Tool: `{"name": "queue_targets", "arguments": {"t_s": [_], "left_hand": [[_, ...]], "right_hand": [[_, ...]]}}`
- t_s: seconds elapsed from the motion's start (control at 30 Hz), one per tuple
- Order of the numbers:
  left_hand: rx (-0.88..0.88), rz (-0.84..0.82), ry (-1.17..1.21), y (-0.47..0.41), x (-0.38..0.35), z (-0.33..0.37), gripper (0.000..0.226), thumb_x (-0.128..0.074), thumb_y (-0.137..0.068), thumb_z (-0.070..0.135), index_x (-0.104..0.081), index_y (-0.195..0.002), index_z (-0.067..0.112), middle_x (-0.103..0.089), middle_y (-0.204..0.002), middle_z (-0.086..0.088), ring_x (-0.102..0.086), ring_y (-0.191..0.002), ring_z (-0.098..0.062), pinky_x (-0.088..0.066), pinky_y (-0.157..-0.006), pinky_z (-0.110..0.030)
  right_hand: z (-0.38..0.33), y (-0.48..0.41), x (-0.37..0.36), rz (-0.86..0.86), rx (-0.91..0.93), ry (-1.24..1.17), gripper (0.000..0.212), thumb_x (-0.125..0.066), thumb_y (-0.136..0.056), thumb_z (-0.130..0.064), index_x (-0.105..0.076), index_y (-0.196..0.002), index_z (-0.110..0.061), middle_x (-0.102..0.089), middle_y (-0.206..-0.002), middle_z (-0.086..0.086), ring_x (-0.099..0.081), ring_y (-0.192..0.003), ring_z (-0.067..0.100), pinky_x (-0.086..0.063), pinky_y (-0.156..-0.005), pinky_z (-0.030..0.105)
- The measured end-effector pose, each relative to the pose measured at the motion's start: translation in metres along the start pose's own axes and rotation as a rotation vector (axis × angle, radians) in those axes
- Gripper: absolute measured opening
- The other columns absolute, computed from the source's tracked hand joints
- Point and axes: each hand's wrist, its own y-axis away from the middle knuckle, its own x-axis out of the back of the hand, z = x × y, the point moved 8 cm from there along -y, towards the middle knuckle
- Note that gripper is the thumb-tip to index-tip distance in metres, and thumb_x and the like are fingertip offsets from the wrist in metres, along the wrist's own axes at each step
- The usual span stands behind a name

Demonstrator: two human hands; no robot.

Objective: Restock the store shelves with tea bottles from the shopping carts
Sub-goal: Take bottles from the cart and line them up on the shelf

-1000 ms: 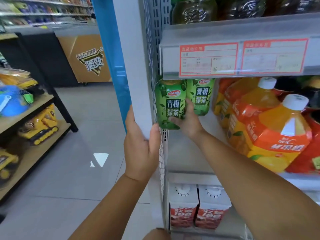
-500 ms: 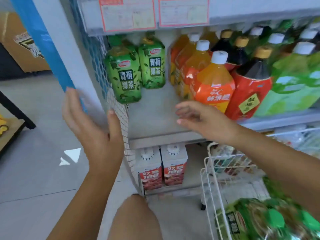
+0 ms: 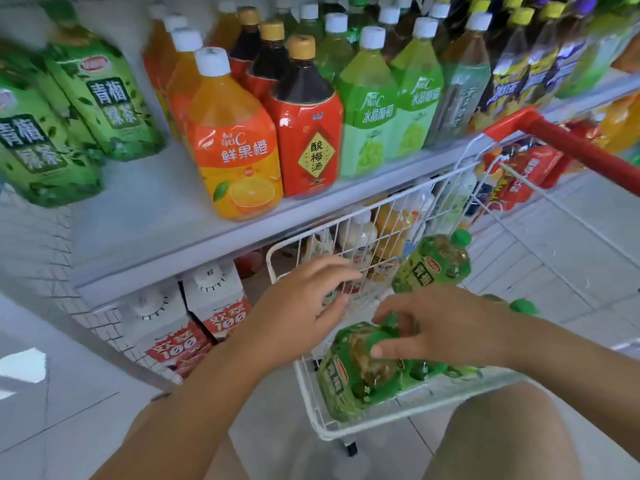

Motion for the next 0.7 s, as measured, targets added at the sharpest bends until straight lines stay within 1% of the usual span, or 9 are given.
{"name": "queue_targets", "arguments": {"t_s": [0.07,0.13,0.23,0.33,0.4,0.47,0.53,0.63,0.7], "left_hand": [[0.066,-0.07,0.006,0.002,-0.008,-0.006,0.035,-0.048,-0.101,0.028,-0.053,-0.134,0.034,-0.043,-0.143,0.018,-0.037,-0.128,0.006,-0.032,-0.105,-0.02],[0.096,-0.102,0.016,0.004,-0.009,-0.006,0.037,-0.05,-0.099,0.023,-0.054,-0.134,0.034,-0.046,-0.143,0.016,-0.04,-0.13,0.003,-0.033,-0.108,-0.023],[0.165,-0.206,0.134,0.007,-0.006,-0.01,0.053,-0.056,-0.094,0.014,-0.046,-0.139,0.04,-0.039,-0.148,0.019,-0.034,-0.13,0.008,-0.029,-0.106,-0.017],[0.177,-0.418,0.149,0.012,-0.008,-0.011,0.084,-0.07,-0.084,0.018,-0.025,-0.149,0.045,-0.025,-0.156,0.019,-0.027,-0.137,0.006,-0.027,-0.109,-0.018],[0.154,-0.49,0.184,0.012,-0.007,-0.004,0.097,-0.082,-0.076,0.023,-0.022,-0.15,0.042,-0.034,-0.15,0.021,-0.034,-0.131,0.008,-0.03,-0.106,-0.011],[0.163,-0.419,0.283,0.007,0.004,0.005,0.098,-0.089,-0.068,0.024,-0.029,-0.144,0.043,-0.049,-0.133,0.026,-0.048,-0.117,0.011,-0.038,-0.099,-0.01],[0.178,-0.209,0.349,0.003,0.033,0.01,0.092,-0.093,-0.059,0.034,-0.04,-0.132,0.05,-0.06,-0.122,0.027,-0.057,-0.11,0.01,-0.048,-0.098,-0.025],[0.171,0.097,0.359,0.01,0.094,0.014,0.086,-0.094,-0.05,0.043,-0.048,-0.121,0.056,-0.062,-0.115,0.031,-0.059,-0.105,0.012,-0.052,-0.094,-0.028],[0.181,0.211,0.368,0.022,0.129,0.015,0.089,-0.092,-0.047,0.047,-0.047,-0.122,0.058,-0.064,-0.115,0.031,-0.061,-0.105,0.01,-0.053,-0.092,-0.029]], "right_hand": [[-0.015,-0.003,-0.009,0.069,0.01,0.239,0.058,-0.044,-0.076,-0.08,-0.053,-0.11,-0.035,-0.057,-0.07,-0.009,-0.053,-0.063,0.004,-0.047,-0.063,0.024],[-0.02,-0.008,-0.017,0.121,-0.004,0.233,0.053,-0.05,-0.08,-0.074,-0.05,-0.109,-0.03,-0.054,-0.072,-0.009,-0.052,-0.064,0.009,-0.048,-0.063,0.028],[-0.013,-0.013,-0.019,0.158,-0.021,0.008,0.037,-0.063,-0.081,-0.058,-0.053,-0.103,-0.03,-0.063,-0.078,-0.007,-0.058,-0.067,0.009,-0.05,-0.063,0.028],[-0.013,-0.01,-0.001,0.269,0.03,-0.29,0.022,-0.076,-0.074,-0.04,-0.062,-0.09,-0.032,-0.067,-0.077,-0.005,-0.061,-0.067,0.008,-0.053,-0.068,0.035],[-0.026,-0.004,0.024,0.334,0.123,-0.484,0.018,-0.079,-0.071,-0.024,-0.068,-0.086,-0.027,-0.068,-0.079,-0.002,-0.063,-0.07,0.014,-0.054,-0.07,0.037],[-0.045,0.003,0.055,0.381,0.227,-0.619,0.02,-0.08,-0.07,-0.01,-0.071,-0.083,-0.022,-0.069,-0.08,0.002,-0.064,-0.07,0.015,-0.053,-0.069,0.032],[-0.062,0.011,0.084,0.447,0.306,-0.725,0.024,-0.081,-0.067,-0.01,-0.071,-0.084,-0.024,-0.069,-0.081,0.007,-0.063,-0.07,0.012,-0.053,-0.069,0.032],[-0.083,0.029,0.126,0.614,0.424,-0.785,0.043,-0.078,-0.063,-0.04,-0.062,-0.103,-0.037,-0.062,-0.09,0.002,-0.058,-0.082,0.007,-0.047,-0.073,0.027],[-0.094,0.032,0.134,0.614,0.427,-0.716,0.075,-0.077,-0.059,-0.057,-0.041,-0.125,-0.054,-0.054,-0.11,-0.024,-0.052,-0.11,-0.005,-0.043,-0.083,0.02]]}}
